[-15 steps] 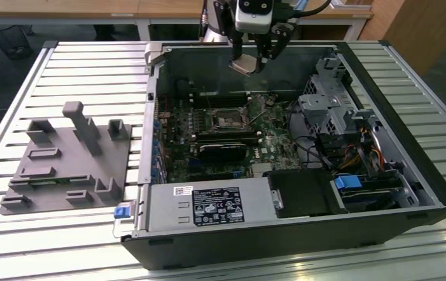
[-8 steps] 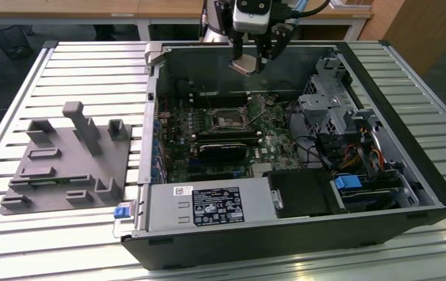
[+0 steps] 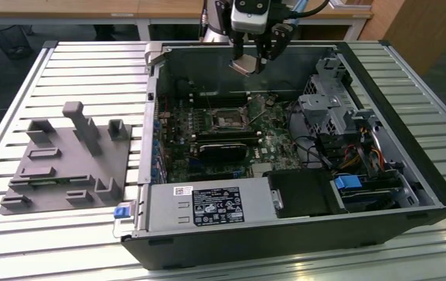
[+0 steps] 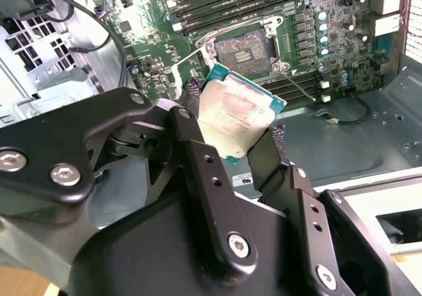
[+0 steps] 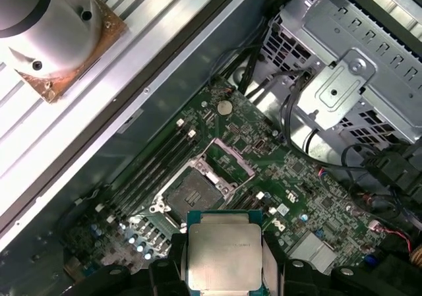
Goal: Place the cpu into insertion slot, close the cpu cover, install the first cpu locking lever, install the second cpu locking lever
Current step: 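Place the cpu into insertion slot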
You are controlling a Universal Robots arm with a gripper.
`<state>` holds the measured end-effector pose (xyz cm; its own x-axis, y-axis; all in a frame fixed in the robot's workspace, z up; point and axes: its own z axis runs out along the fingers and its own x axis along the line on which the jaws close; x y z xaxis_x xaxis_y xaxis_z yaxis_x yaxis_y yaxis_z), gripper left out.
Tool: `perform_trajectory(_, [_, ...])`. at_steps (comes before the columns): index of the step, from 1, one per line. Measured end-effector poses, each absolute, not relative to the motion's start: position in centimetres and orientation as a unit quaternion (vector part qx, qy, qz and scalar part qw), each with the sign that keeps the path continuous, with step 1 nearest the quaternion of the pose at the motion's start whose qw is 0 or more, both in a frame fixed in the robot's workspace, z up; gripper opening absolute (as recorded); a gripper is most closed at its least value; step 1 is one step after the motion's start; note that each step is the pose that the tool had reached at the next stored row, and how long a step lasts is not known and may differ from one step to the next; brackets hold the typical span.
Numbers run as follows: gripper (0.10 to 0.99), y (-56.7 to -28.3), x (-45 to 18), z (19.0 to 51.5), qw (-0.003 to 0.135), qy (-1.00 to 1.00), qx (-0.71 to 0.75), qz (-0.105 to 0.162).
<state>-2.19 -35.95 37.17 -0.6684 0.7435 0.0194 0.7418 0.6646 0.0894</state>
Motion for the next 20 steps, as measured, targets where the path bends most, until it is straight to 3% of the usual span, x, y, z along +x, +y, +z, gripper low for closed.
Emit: perform_trajectory(20, [0.537, -35.95, -2.19, 36.67, 0.010, 0.911, 0.411, 0.044])
